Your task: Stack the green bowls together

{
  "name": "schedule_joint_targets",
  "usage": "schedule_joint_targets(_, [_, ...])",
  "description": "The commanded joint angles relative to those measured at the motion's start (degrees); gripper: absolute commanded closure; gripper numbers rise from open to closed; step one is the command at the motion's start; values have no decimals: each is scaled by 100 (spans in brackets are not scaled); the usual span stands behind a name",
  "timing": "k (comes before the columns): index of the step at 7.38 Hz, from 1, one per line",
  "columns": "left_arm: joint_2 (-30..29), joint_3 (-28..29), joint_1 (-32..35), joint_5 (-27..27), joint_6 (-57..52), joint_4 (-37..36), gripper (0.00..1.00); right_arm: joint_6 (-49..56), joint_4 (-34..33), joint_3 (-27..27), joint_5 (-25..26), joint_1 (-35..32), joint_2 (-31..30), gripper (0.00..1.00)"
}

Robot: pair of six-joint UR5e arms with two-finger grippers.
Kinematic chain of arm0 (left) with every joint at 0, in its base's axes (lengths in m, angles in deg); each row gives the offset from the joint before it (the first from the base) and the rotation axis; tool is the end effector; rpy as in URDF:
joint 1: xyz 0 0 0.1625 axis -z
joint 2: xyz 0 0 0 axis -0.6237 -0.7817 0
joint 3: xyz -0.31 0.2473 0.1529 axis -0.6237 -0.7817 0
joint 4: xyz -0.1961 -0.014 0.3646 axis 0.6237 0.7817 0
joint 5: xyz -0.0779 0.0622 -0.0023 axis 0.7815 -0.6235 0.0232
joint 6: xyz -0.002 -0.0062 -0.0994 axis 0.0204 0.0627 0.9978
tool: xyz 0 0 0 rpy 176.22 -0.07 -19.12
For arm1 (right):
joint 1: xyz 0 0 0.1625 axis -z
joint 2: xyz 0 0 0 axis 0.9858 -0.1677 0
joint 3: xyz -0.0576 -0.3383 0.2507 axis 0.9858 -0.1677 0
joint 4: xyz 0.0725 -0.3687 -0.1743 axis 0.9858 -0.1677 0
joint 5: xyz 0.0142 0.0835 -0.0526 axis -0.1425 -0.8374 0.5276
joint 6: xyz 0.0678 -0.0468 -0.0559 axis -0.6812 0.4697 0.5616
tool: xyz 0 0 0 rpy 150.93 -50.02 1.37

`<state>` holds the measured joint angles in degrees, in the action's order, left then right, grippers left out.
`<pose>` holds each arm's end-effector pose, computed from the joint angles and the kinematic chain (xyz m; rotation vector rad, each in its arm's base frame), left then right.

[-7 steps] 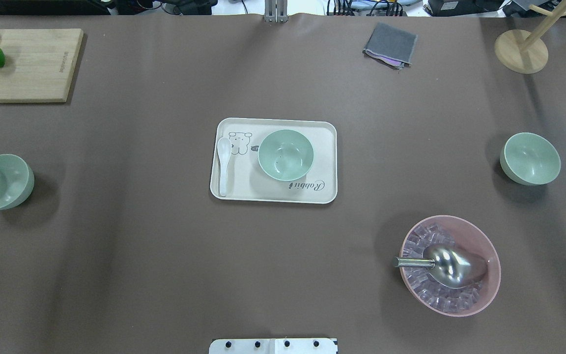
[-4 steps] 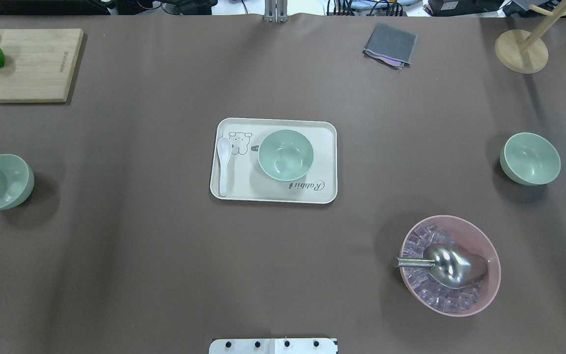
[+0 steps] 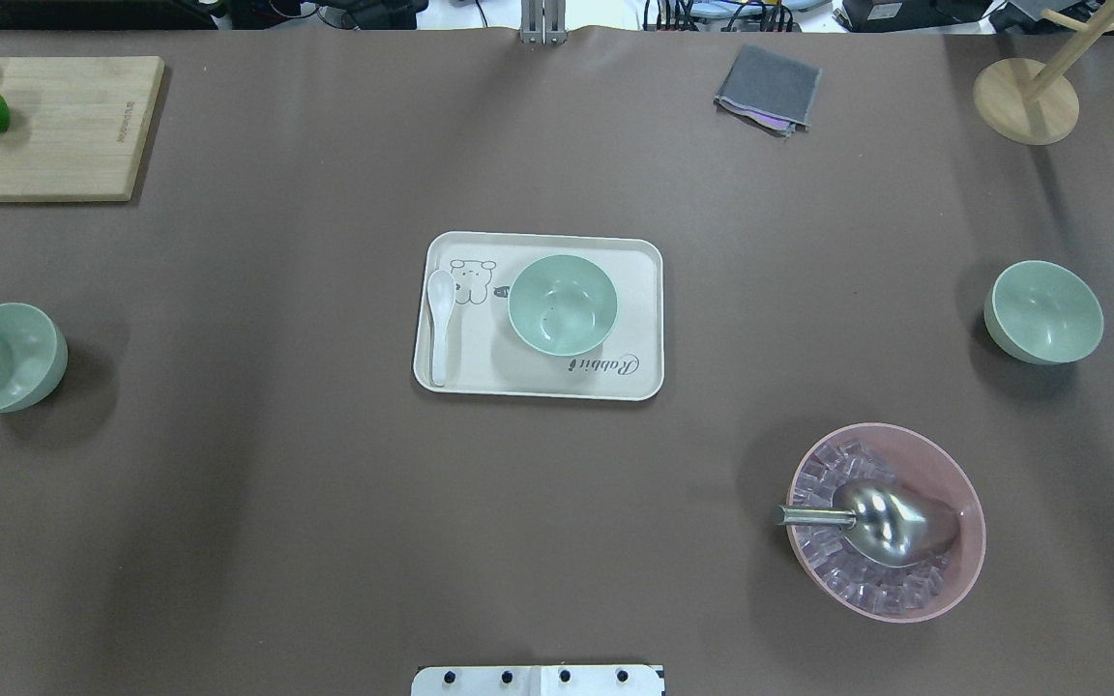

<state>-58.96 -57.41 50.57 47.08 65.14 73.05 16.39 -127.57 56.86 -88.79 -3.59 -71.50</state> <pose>-0.0583 -0.4272 0.6061 0.1643 0.7534 0.1564 0.0304 -0.3674 0.5530 0.0558 -0.7058 -0.1200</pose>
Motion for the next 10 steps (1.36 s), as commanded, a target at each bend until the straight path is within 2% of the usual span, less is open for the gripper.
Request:
schedule_joint_targets(1, [-230,-59,-3,14,16,68,2,0,17,31,35,0,103,0])
schedule_joint_targets(4, [-311,2,-3,5,52,831,2,-17,26,22,44,0,419,0])
schedule_joint_targets(5, [-363,28,-3,14,52,1034,2,-17,17,-21,71,-44,733,0])
schedule_joint_targets(7, [-679,151,-3,23,69,1150,2,-26,17,-48,80,-123,850,0])
schedule_joint_targets(10, [-1214,634,-3,14,60,1458,2,18,17,-92,114,-185,824,0])
